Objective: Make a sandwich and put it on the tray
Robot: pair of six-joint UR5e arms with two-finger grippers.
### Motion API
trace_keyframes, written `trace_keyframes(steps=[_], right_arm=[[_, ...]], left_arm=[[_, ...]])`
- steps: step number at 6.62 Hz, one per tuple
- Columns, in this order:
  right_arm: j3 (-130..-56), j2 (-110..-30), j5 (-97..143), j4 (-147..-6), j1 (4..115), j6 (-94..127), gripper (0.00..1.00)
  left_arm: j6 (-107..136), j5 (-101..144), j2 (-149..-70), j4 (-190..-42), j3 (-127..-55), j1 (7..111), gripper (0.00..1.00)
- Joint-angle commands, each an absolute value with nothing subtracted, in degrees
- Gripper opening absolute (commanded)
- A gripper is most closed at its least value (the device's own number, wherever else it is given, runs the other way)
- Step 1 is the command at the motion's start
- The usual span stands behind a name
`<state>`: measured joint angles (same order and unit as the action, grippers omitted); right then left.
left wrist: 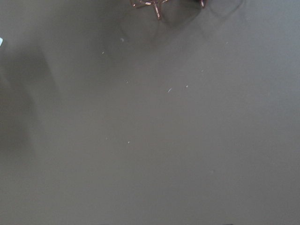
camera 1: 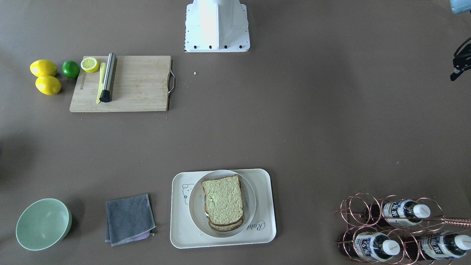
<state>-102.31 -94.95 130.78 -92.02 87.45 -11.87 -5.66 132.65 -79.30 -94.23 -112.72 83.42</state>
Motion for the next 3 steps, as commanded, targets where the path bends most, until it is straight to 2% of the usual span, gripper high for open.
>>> trace_keyframes(steps=[1, 3], right_arm=[[-102.2, -95.3, 130.0, -92.0, 87.5, -12.0, 1.0], [-100.9, -95.8, 124.6, -91.9, 87.5, -12.1, 1.0]], left_arm=[[-12.8, 132.8, -74.2, -94.1, -108.8, 90.0, 0.86], [-15.6, 132.8, -71.7, -94.0, -107.1, 92.7, 0.88]])
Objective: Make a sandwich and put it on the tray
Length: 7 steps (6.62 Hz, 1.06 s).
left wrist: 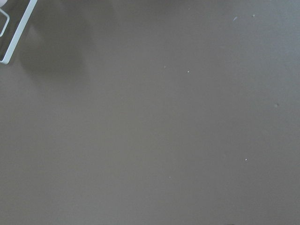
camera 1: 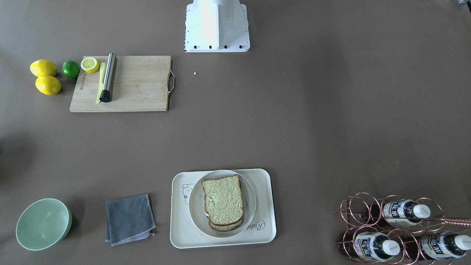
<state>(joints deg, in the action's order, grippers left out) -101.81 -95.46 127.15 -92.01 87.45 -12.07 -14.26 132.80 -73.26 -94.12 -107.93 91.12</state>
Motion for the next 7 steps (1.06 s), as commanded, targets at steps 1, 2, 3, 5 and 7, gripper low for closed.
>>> trace_keyframes(steps=[1, 2, 3, 5, 7], right_arm=[[-101.3, -96.6, 125.2, -91.8, 87.6, -12.3, 1.0], [-101.9, -97.5, 125.3, -91.9, 87.9, -12.3, 1.0], [-102.6, -98.6, 125.5, -91.8, 88.1, -12.4, 1.0], [-104.8, -100.6, 126.2, -91.6, 89.4, -12.7, 1.0], [-105.7, -101.8, 126.3, -91.9, 90.4, -12.7, 1.0]], left_arm=[[-15.6, 132.9, -70.8, -94.2, -107.0, 92.9, 0.96], [-15.2, 133.9, -70.7, -94.2, -107.0, 93.0, 0.97], [-14.4, 136.0, -71.0, -93.9, -107.4, 93.6, 0.97], [-10.7, 136.0, -72.8, -93.3, -107.3, 93.4, 0.97], [-10.2, 136.0, -72.9, -92.9, -108.0, 93.4, 0.97]])
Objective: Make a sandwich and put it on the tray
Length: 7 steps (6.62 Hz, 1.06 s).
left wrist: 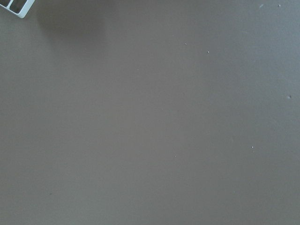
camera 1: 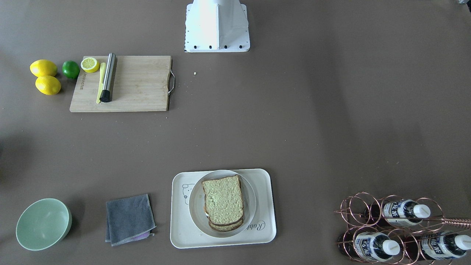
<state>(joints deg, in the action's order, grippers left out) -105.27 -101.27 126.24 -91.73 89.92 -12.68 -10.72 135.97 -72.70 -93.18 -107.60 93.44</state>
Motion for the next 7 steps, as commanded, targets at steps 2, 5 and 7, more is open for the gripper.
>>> trace_keyframes(steps=[2, 5, 7], right_arm=[[-105.6, -101.7, 126.3, -92.0, 90.3, -12.3, 1.0], [-105.8, -102.0, 126.4, -91.9, 90.4, -12.3, 1.0], [-106.0, -102.1, 127.4, -91.5, 90.4, -12.7, 1.0]], left_arm=[[-8.4, 136.1, -72.9, -92.8, -109.2, 93.0, 0.97], [-5.5, 136.1, -74.0, -93.0, -109.4, 90.8, 0.97], [-5.4, 135.9, -73.8, -92.9, -109.0, 90.3, 0.97]])
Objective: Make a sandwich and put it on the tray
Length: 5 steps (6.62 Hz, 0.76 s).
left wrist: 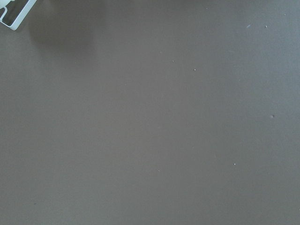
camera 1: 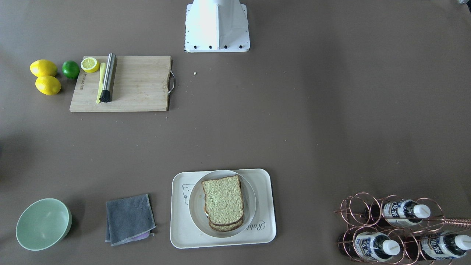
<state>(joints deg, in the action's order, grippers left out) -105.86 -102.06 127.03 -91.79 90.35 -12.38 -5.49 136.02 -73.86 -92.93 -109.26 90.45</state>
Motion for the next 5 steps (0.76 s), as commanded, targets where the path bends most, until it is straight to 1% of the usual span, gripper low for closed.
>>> trace_keyframes(steps=[1, 5], right_arm=[[-107.0, -102.2, 127.3, -91.9, 90.4, -12.6, 1.0], [-106.3, -102.1, 127.8, -92.5, 90.1, -11.8, 1.0]], left_arm=[[-5.5, 136.1, -73.7, -93.0, -109.2, 90.3, 0.97], [-5.4, 136.4, -73.1, -92.9, -109.3, 89.9, 0.97]])
